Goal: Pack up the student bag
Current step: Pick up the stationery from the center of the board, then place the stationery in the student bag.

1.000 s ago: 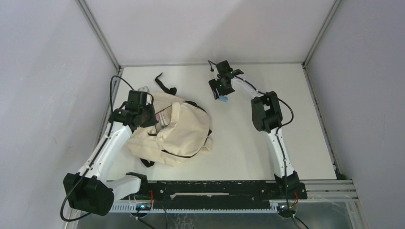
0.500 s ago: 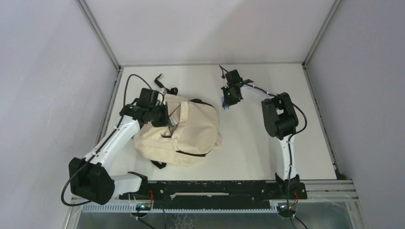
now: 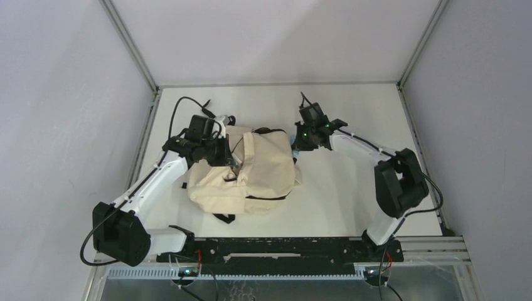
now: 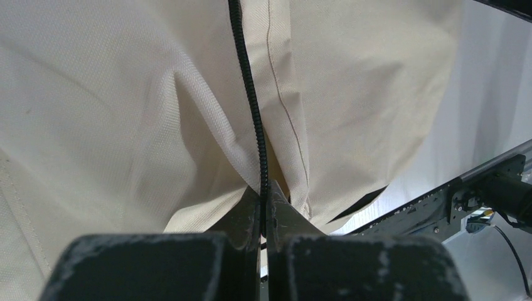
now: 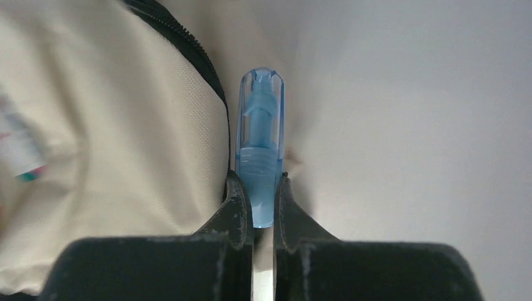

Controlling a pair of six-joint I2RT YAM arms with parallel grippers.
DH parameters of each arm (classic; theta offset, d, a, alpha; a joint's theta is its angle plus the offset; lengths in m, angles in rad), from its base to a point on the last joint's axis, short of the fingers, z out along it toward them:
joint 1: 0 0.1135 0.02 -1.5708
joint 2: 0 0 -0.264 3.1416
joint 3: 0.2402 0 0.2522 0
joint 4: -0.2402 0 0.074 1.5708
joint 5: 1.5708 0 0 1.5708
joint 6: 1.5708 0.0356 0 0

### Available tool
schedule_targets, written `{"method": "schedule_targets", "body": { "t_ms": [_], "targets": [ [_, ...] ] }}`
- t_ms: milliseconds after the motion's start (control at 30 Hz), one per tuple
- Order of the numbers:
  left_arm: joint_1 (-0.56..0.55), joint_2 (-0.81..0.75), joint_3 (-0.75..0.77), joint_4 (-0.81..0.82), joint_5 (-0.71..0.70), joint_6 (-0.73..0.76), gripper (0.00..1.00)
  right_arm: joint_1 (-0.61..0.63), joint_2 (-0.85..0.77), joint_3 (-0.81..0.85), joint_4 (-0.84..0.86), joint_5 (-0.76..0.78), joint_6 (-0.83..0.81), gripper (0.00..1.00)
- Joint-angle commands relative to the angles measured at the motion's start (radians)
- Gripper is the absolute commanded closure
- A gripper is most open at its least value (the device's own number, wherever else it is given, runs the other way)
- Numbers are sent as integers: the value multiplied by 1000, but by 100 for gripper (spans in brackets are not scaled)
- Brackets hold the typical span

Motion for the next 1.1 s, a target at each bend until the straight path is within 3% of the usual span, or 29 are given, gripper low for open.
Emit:
{"method": "schedule_targets", "body": {
  "t_ms": [0,333,567,833,1067],
  "targets": [
    [-7,-34,55,55,29,16,100,105,-108,9,106,46,112,100],
    [-7,-60,2,80,30,-5,100,280,-45,124,120,14,128,100],
    [-7,-75,-16,81,28,-5,100,278,-48,129,83,72,131,100],
    [-7,-66,-12,84,27,-5,100,295,-122,138,91,48,95,100],
    [-8,-67,-16,83,23,-4,100,346,-92,187,111,34,83,100]
  ]
}}
